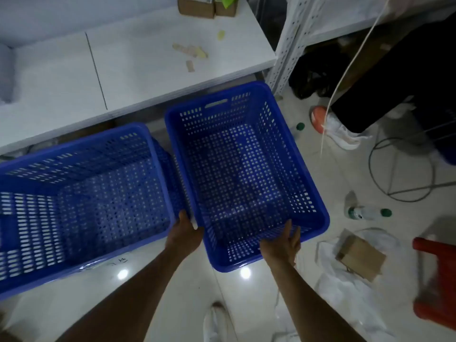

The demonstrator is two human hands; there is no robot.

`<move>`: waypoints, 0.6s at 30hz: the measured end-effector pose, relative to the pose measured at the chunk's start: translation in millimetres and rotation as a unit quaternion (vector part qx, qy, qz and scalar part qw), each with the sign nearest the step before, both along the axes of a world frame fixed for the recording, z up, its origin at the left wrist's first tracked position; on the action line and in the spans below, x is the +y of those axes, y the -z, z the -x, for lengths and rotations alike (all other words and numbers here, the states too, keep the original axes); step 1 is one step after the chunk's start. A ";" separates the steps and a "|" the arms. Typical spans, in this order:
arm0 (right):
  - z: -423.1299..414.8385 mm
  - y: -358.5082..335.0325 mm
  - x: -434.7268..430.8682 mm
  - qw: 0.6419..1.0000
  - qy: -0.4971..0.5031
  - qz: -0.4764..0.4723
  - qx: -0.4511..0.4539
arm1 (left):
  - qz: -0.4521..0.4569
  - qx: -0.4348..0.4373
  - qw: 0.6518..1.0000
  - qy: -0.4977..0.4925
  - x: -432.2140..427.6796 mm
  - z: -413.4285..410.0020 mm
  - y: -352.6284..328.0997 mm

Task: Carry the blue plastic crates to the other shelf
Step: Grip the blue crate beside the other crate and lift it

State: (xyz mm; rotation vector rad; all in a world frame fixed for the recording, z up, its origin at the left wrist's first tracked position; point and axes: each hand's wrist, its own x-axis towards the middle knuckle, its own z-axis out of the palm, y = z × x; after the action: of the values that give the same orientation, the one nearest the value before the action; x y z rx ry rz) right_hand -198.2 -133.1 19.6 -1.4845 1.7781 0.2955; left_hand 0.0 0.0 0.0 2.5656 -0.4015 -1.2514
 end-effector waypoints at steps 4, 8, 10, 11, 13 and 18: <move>11.0 12.6 -2.6 0.993 0.109 0.007 -0.033 | 0.006 0.018 0.998 -0.066 -9.3 0.1 7.5; 8.8 26.4 6.8 0.977 0.194 0.030 -0.086 | -0.006 0.048 0.995 -0.088 -17.1 -3.7 22.0; 8.3 33.8 7.6 0.972 0.218 0.029 -0.085 | -0.018 0.062 0.995 -0.082 -20.9 -5.9 31.0; 7.6 36.5 7.3 0.969 0.230 0.028 -0.084 | -0.024 0.065 0.995 -0.074 -23.0 -6.0 34.6; 8.0 44.1 3.8 0.960 0.264 0.044 -0.082 | -0.031 0.059 0.996 -0.065 -29.5 -7.3 45.2; 11.2 62.2 -3.8 0.924 0.367 0.000 -0.103 | -0.065 0.042 0.994 -0.078 -44.0 -14.3 54.8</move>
State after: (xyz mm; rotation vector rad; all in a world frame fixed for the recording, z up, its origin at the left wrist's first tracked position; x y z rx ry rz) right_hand -209.3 -137.0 -42.6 -0.7214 2.0069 -0.2363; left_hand 14.3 -44.0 -54.8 2.5815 -0.1037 -1.3633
